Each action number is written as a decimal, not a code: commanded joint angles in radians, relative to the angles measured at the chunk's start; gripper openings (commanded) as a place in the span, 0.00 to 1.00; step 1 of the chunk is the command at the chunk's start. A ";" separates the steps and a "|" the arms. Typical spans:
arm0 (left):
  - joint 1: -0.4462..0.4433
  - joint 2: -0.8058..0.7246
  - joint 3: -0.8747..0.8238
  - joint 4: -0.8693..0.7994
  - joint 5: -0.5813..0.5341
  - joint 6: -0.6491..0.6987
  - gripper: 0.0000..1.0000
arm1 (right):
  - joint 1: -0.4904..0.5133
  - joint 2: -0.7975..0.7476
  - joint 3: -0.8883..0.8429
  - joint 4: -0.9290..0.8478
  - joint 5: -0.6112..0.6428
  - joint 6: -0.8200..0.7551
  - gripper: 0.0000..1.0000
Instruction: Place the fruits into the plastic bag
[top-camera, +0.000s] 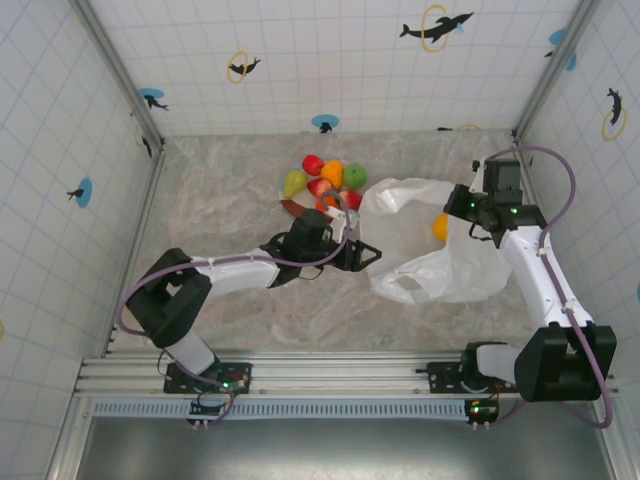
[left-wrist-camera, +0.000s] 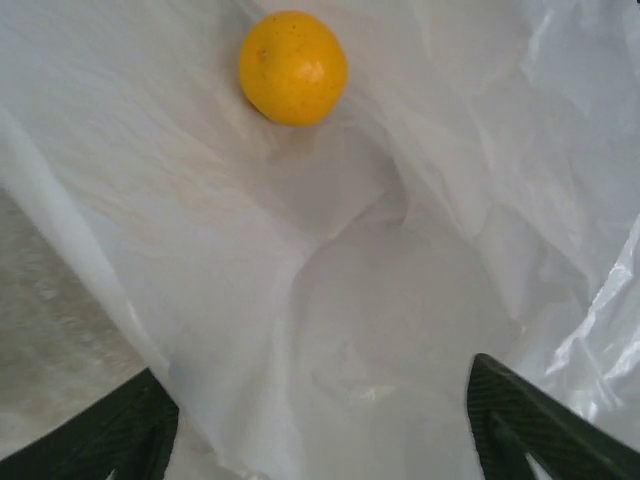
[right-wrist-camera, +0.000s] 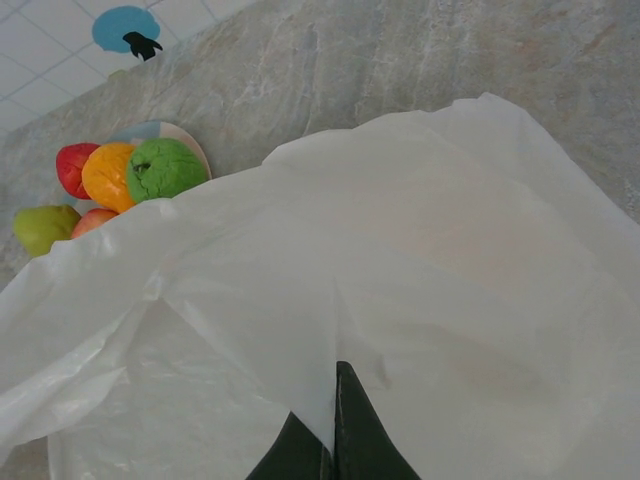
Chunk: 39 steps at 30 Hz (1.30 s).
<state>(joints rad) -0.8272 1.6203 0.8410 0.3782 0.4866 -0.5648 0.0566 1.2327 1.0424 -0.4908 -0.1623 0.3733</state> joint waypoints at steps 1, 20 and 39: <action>0.043 -0.086 -0.025 -0.092 -0.051 0.114 0.82 | -0.008 0.010 -0.021 0.040 -0.023 0.010 0.00; 0.229 0.175 0.284 -0.378 -0.457 0.207 0.94 | -0.008 0.011 -0.033 0.072 -0.057 0.021 0.00; 0.228 0.488 0.567 -0.478 -0.485 0.274 0.82 | -0.008 0.005 -0.056 0.078 -0.060 0.021 0.00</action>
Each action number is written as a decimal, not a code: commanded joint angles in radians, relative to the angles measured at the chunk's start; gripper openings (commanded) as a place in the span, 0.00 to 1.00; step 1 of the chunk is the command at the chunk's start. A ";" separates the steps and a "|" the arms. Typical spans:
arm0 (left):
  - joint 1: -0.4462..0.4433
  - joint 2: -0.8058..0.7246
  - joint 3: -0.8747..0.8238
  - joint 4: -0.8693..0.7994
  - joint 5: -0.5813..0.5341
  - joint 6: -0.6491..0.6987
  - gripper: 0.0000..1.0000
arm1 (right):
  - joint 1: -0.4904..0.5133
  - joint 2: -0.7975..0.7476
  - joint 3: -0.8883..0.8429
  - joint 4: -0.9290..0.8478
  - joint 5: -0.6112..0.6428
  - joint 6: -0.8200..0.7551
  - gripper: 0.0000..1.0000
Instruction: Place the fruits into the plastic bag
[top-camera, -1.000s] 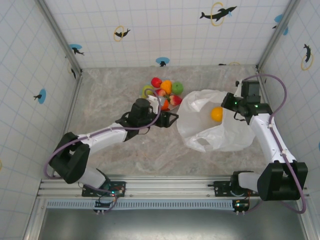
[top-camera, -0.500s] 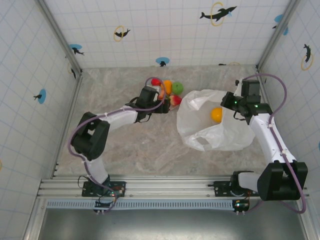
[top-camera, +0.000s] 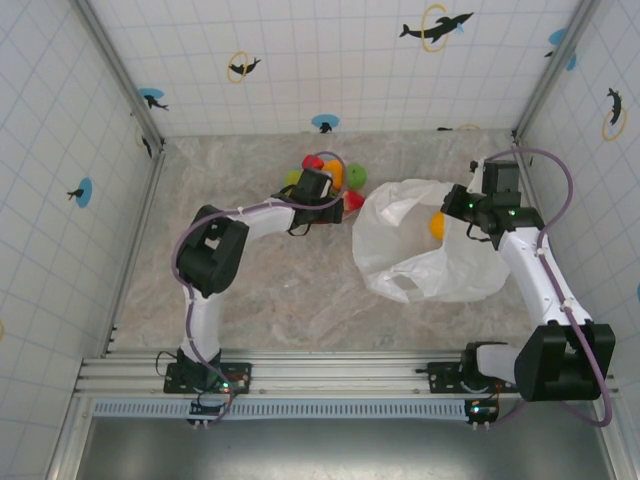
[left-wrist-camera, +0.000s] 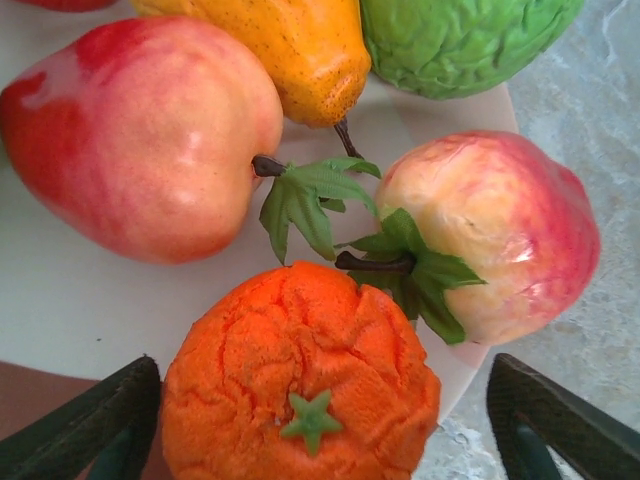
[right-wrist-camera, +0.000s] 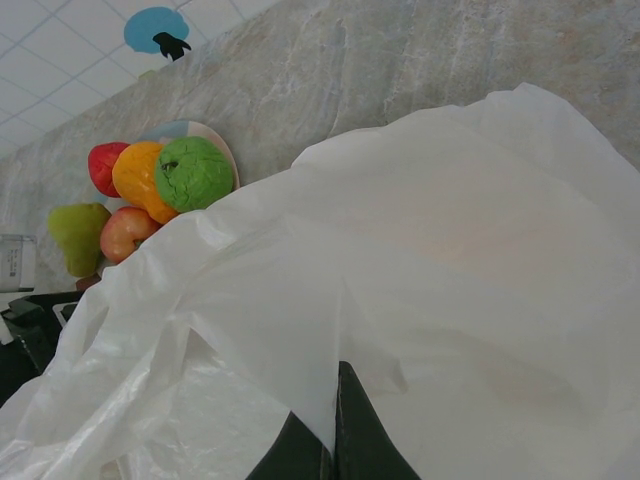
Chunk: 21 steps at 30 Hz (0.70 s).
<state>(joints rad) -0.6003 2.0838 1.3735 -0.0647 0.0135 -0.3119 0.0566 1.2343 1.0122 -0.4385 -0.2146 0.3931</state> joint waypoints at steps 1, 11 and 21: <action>0.002 0.028 0.036 -0.034 -0.012 0.022 0.80 | -0.008 0.004 -0.027 0.023 -0.008 0.002 0.00; 0.001 -0.033 -0.005 -0.031 -0.015 0.024 0.59 | -0.008 0.010 -0.034 0.033 -0.012 0.007 0.00; -0.005 -0.378 -0.329 0.069 0.081 -0.033 0.57 | -0.008 0.017 -0.028 0.030 -0.015 0.008 0.00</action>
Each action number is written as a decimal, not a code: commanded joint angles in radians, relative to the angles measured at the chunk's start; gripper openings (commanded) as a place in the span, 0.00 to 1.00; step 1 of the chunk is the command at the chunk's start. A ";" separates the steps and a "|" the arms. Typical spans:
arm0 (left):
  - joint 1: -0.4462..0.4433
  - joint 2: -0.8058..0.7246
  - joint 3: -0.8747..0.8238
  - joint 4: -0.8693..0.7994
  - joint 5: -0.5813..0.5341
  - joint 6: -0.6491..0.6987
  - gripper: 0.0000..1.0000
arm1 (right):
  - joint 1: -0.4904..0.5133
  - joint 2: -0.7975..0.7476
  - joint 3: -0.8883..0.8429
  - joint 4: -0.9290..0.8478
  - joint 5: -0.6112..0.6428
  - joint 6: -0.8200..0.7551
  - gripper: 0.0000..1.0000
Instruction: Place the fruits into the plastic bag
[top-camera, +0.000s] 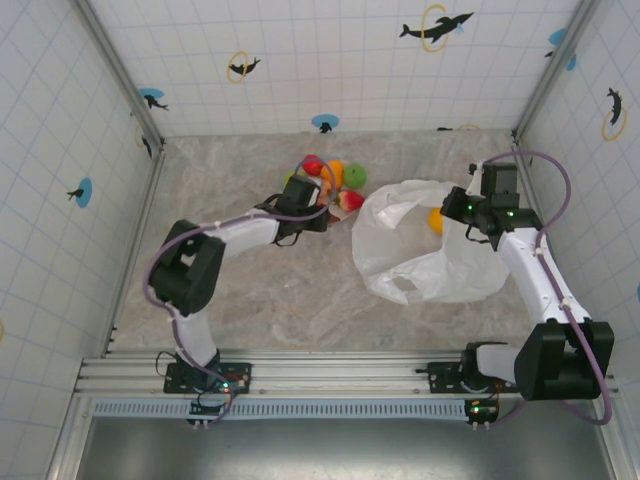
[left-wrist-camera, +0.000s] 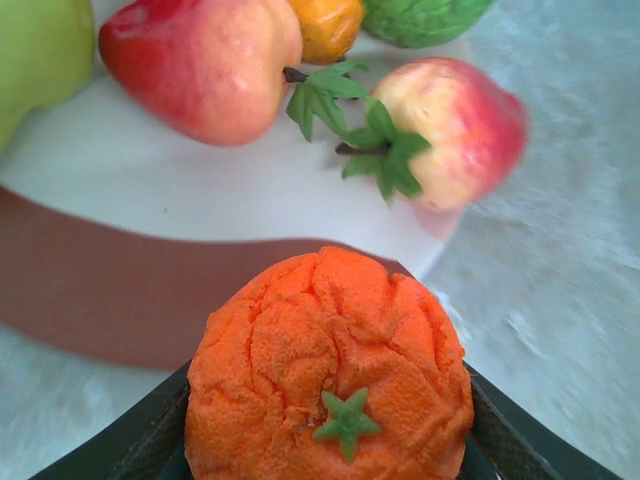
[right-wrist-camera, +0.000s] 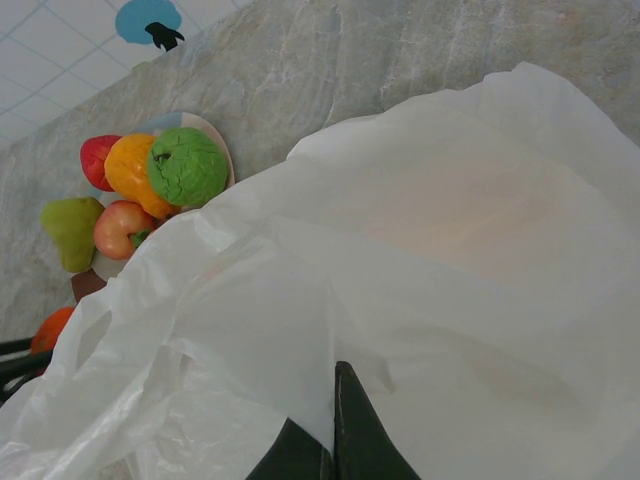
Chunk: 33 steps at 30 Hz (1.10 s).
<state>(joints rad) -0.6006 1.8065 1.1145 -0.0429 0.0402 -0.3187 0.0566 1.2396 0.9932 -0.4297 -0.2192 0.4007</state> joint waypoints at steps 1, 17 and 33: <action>-0.009 -0.146 -0.121 0.070 0.082 -0.037 0.57 | -0.006 0.015 -0.010 0.024 -0.014 0.000 0.00; -0.309 -0.110 -0.117 0.242 0.216 0.091 0.57 | 0.034 0.046 0.028 0.009 -0.035 0.008 0.00; -0.390 0.131 0.034 0.401 0.193 0.137 0.60 | 0.015 -0.010 0.013 0.086 -0.344 0.158 0.00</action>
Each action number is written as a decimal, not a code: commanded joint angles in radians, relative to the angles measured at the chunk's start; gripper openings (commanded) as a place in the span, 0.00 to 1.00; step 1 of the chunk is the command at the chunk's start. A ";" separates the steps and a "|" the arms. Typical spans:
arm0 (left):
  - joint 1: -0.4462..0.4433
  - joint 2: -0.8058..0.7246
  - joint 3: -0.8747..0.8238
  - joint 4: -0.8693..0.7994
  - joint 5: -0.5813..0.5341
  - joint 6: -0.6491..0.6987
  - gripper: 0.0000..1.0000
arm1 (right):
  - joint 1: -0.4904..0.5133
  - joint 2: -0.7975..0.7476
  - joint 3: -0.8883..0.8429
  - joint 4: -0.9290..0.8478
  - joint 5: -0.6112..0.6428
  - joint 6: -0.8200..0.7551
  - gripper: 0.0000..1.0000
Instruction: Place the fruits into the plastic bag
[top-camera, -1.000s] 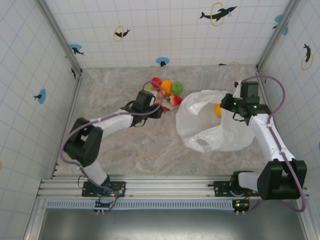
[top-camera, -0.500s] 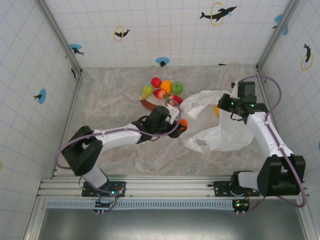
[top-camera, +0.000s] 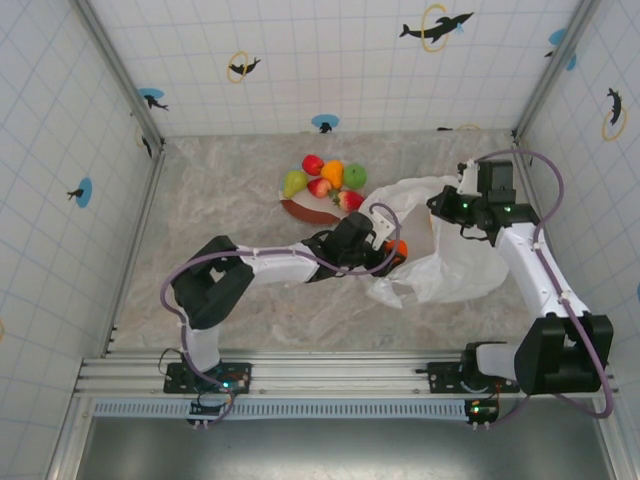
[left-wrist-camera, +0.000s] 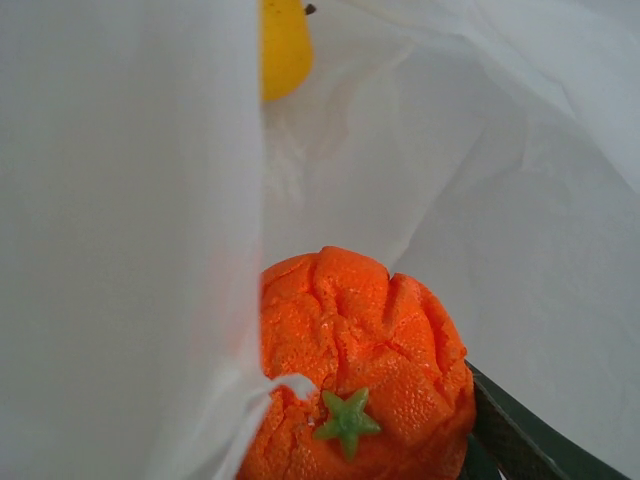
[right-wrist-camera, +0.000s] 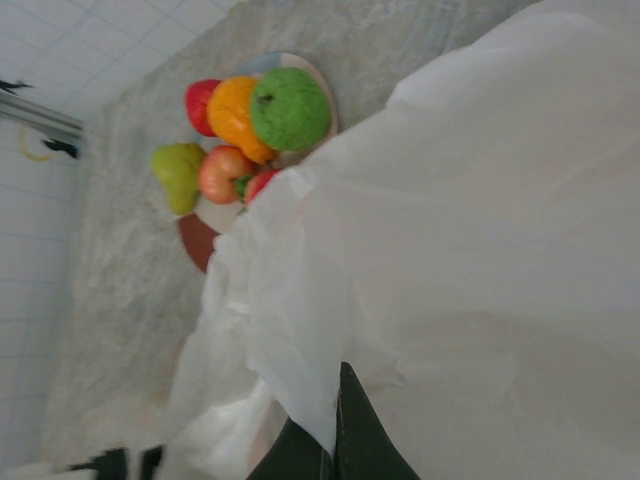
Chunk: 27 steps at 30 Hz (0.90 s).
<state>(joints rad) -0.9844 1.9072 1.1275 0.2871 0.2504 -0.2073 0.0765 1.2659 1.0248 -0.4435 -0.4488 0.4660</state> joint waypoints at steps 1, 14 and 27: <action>-0.006 0.041 0.023 0.085 -0.029 0.022 0.60 | -0.003 -0.044 -0.041 0.142 -0.137 0.129 0.00; -0.007 0.197 0.142 0.211 -0.042 -0.053 0.65 | 0.016 -0.066 -0.172 0.198 -0.053 0.176 0.00; -0.037 0.351 0.287 0.256 0.042 -0.205 0.73 | 0.025 -0.040 -0.205 0.262 -0.068 0.197 0.00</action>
<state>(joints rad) -1.0103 2.2280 1.3705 0.4973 0.2569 -0.3462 0.0971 1.2289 0.8379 -0.2237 -0.5129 0.6571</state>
